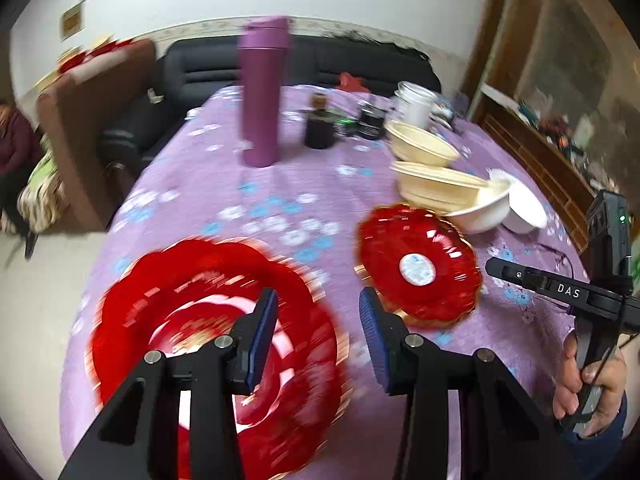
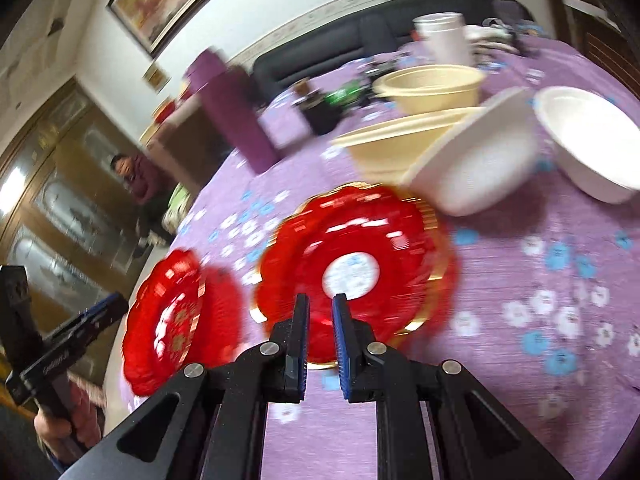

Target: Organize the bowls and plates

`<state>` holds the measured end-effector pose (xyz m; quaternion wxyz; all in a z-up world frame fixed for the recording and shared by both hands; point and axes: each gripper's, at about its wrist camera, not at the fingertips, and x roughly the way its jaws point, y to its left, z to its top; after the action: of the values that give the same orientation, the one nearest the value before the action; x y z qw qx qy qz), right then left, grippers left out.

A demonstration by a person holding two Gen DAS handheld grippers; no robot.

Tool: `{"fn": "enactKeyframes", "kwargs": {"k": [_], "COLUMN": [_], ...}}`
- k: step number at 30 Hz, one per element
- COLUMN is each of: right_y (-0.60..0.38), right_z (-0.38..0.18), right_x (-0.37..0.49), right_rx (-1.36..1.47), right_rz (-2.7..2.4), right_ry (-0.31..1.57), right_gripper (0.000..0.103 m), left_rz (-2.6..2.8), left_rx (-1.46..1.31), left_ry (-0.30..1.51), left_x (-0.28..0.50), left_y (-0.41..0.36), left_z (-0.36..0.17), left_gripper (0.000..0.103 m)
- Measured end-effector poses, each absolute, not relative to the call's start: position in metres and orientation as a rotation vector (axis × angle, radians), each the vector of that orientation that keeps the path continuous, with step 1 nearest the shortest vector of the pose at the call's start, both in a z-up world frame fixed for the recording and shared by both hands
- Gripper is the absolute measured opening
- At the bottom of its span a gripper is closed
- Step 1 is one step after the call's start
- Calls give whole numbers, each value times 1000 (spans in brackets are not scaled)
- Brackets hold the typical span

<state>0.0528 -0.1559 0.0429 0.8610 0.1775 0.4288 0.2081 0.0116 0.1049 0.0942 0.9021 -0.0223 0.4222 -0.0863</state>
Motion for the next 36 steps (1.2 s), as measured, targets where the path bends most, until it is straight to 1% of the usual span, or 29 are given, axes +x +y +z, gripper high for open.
{"fn": "enactKeyframes", "kwargs": {"k": [3,7,15,19,20,21,22,23,30,36], "right_y": [-179,-196,-198,-198,-198,-197,-196,-194,-192,-205], "right_z": [37,27,12,5,4,2,1,1,5,14], "right_x": [57,64,76,80,81,82,82,83,75,48], "right_rx": [418,455,484,481,479,479,480,476,435,419], "right_rz": [394,362,381,383,381,383,388,393,374,374], "right_ry": [895,904,926,935,939,943,945,948,938,946], "right_gripper": [14,14,14,14,14,14,14,14,13,12], "left_rz": [-218,-161,-72,-62,-66,-79,-96,-109,-150,-226], "left_rx": [-18,1,24,14,6,-8,-10,-8,11,38], "left_ry": [913,961,1055,1084,1092,1100,1110,1119,1089,1044], "left_x": [39,74,122,132,134,134,134,133,111,60], "left_y": [73,53,46,44,44,44,42,39,31,21], "left_z": [87,70,43,29,26,23,20,18,26,37], "left_gripper": [41,41,41,41,40,37,25,17,17,17]}}
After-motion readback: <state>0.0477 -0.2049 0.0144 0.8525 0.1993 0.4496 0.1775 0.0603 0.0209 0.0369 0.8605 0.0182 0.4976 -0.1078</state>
